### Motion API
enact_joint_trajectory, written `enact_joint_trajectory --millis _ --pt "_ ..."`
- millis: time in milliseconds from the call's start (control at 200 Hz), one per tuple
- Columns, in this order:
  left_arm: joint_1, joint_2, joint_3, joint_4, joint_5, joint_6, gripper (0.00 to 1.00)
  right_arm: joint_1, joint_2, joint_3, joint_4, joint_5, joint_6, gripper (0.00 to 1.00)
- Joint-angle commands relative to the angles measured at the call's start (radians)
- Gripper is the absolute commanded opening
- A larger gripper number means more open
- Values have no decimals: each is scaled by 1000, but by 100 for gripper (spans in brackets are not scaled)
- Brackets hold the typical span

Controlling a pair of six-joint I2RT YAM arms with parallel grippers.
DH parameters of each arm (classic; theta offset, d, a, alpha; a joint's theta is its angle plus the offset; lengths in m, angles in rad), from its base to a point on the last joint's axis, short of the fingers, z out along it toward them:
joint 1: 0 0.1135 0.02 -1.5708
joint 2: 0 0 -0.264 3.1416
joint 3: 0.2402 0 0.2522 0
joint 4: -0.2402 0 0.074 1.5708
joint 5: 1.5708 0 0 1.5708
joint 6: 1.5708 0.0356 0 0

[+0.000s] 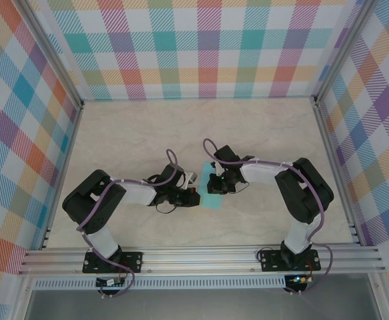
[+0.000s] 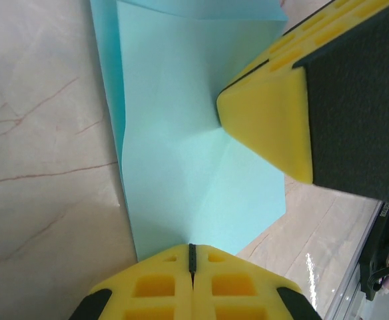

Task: Fold a paper plane with a square sheet of paper (fold left side to right side)
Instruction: Fold the triangle a second time at the center of the table.

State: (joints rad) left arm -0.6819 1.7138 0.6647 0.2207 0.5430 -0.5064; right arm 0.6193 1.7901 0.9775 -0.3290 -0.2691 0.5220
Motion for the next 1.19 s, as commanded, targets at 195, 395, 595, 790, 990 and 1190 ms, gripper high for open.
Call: enact_joint_trajectory --millis 195,395,595,790,990,1190 --pt "8 57 -39 -121 -57 7 0 -123 -7 -35 -53 100 -79 11" --pt "7 47 -39 -91 -13 11 0 -144 -125 -61 -9 88 -97 10" --pt "7 40 -24 -92 2 16 0 -119 -201 -63 1 11 -82 10" --pt "7 34 -24 -99 5 17 0 -51 -120 -63 63 -57 -25 10" --pt "7 18 -14 -110 11 23 0 -47 -5 -7 14 -7 -8 10" --pt "7 -36 14 -135 28 30 0 -47 32 13 -78 57 3 10"
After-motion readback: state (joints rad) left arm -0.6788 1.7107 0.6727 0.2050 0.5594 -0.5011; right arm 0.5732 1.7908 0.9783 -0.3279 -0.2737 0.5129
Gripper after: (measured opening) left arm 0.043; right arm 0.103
